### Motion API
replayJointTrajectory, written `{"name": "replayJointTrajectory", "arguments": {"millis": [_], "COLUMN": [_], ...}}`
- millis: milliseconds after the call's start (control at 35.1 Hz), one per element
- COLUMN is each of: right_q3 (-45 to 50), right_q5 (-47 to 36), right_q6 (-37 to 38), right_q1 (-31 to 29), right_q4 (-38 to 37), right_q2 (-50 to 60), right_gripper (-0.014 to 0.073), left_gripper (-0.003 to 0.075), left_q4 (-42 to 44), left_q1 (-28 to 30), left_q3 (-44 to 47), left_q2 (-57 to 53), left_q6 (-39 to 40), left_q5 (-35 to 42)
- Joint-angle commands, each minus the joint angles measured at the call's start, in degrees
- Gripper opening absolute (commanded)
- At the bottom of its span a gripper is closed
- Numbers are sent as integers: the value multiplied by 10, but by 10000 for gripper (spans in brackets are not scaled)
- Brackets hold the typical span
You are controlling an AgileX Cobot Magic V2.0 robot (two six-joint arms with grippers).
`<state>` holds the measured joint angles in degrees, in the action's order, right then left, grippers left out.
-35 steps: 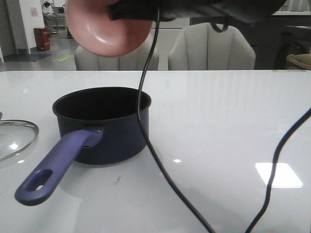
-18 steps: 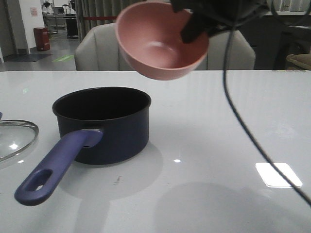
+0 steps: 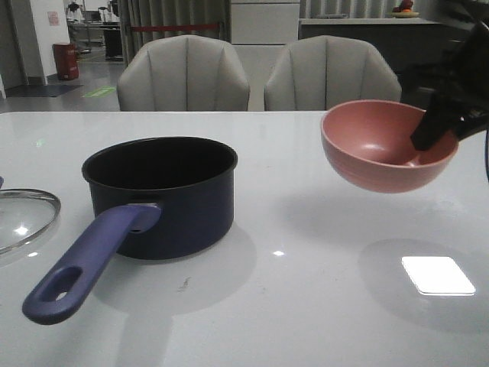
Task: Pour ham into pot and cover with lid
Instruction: 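Carry the empty pink bowl back and lower it onto the table, then open the right gripper and withdraw it from the bowl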
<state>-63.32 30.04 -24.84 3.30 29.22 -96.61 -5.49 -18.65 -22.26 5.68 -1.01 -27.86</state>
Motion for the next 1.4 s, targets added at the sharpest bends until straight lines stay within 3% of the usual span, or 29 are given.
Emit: {"name": "replayJointTrajectory", "arguments": {"millis": [0,313,626,797,1110,1367], "right_q3": [-17,-18,-18,-18,-16,19], "right_q5": [1,14,16,16,26,-20], "right_q6": [9,11,11,10,9,9], "right_q1": [-13,-19,-19,-19,-19,6], "right_q4": [-9,-10,-22,-36,-99,-98], "right_q2": [3,-36,-40,-32,68,187], "right_gripper": [136,142,328,359,359,359], "left_gripper": [606,606,606,606,606,606], "left_q4": [-4,-4,-4,-4,-4,-4], "left_q1": [-5,-5,-5,-5,-5,-5], "left_q3": [-14,-14,-14,-14,-14,-14], "left_q2": [7,7,7,7,7,7], "left_q6": [-1,-1,-1,-1,-1,-1], "left_q5": [47,47,47,47,47,47]}}
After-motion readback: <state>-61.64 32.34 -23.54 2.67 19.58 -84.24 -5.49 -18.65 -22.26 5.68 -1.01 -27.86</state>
